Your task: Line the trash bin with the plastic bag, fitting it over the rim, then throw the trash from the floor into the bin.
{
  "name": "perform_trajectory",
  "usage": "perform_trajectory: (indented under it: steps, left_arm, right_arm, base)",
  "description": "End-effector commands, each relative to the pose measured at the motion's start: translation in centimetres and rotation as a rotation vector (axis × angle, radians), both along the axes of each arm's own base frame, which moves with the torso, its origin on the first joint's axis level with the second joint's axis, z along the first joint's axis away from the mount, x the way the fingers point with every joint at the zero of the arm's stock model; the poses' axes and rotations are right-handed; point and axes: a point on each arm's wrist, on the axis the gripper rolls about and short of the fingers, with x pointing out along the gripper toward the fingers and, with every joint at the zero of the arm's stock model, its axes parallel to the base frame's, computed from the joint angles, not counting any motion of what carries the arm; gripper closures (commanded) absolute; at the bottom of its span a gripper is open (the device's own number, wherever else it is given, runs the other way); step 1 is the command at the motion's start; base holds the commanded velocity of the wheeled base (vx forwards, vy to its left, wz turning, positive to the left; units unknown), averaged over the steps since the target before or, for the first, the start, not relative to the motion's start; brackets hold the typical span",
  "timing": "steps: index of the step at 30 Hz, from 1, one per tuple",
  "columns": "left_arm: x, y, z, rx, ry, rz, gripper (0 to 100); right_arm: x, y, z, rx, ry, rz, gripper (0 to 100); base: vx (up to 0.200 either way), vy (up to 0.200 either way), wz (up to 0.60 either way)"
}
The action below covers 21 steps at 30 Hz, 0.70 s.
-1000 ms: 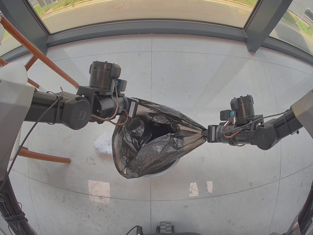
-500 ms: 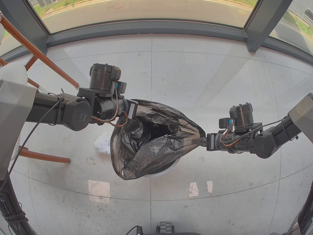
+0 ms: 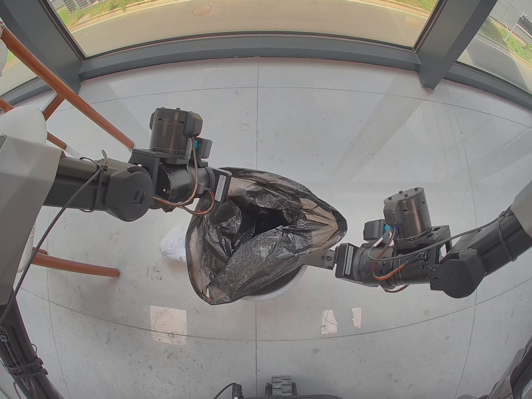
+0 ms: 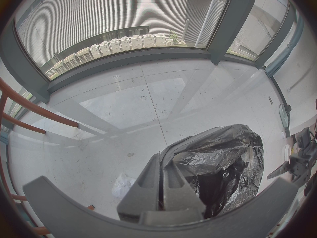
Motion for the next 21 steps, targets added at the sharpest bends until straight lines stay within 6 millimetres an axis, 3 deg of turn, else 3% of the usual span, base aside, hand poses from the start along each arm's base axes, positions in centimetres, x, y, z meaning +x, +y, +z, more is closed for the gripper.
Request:
perform_trajectory:
  steps: [1,21]
  left_arm:
    - [0.0,-0.1,0.0,-0.008,0.002,0.003,100]
    - [-0.1,-0.1,-0.2,-0.001,0.005,-0.001,100]
  right_arm:
    - [0.3,1.8,-0.9,0.012,0.032,0.007,0]
    - [4.5,5.7,-1.9,0.111,0.065,-0.135,0]
  base:
    - [0.0,0.0,0.0]
    - [0.0,0.0,0.0]
